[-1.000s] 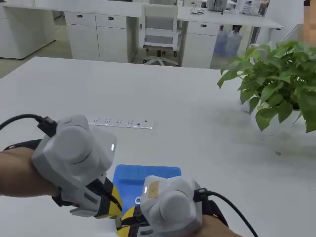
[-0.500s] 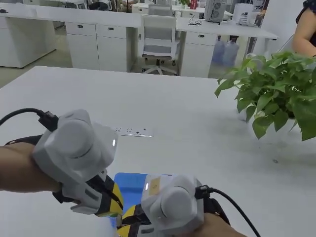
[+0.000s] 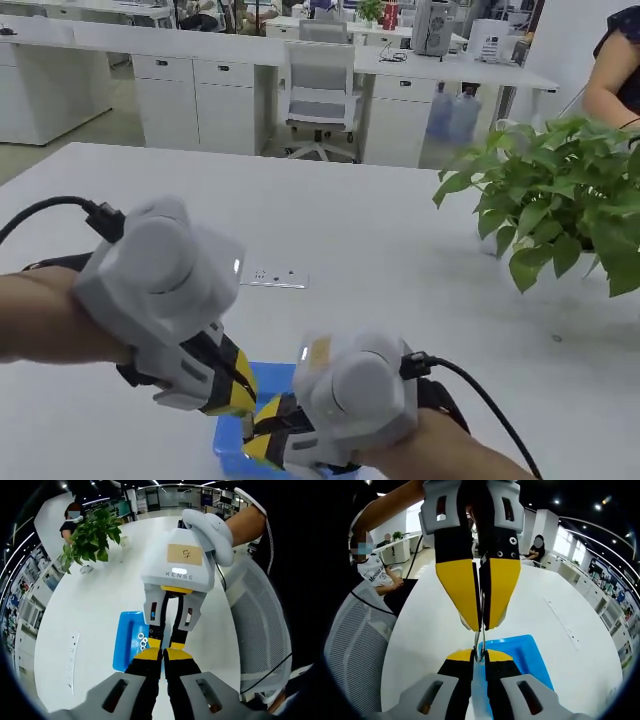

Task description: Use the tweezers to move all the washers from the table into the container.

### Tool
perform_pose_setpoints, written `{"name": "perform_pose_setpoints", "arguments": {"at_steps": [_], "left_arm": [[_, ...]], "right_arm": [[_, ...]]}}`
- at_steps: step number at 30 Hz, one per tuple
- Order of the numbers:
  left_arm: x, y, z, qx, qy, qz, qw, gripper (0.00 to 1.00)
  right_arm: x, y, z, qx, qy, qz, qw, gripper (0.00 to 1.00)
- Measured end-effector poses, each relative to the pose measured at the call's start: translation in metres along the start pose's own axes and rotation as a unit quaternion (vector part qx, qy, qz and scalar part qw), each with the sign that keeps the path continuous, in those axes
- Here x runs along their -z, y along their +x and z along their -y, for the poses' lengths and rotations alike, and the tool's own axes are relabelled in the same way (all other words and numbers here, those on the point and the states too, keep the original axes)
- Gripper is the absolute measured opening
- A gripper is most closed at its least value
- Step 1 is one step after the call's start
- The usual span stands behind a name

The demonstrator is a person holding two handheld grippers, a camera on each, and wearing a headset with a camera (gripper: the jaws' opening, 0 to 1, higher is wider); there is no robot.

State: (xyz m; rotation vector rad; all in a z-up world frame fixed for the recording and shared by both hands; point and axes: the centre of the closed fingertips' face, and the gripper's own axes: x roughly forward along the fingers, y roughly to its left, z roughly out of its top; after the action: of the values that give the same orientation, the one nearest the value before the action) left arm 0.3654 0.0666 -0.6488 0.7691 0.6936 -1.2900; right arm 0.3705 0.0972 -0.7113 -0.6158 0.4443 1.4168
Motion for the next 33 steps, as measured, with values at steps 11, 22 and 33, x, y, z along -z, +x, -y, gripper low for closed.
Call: {"name": "perform_pose_setpoints", "arguments": {"at_steps": [11,22,33], "left_arm": [[0.002,0.009,-0.02,-0.009,0.001,0.008,0.9999,0.06],[0.012,0.024,-0.037,-0.018,-0.005,0.01,0.9998,0.06],[0.027,0.038,-0.041,-0.022,-0.025,0.009,0.9994,0.06]], "right_arm": [[0.007,0.005,0.02,0.01,0.009,-0.001,0.9999,0.1],[0.02,0.018,0.035,0.014,0.014,-0.007,0.9998,0.1],[0.034,0.034,0.038,0.005,0.02,-0.022,0.9995,0.1]]}}
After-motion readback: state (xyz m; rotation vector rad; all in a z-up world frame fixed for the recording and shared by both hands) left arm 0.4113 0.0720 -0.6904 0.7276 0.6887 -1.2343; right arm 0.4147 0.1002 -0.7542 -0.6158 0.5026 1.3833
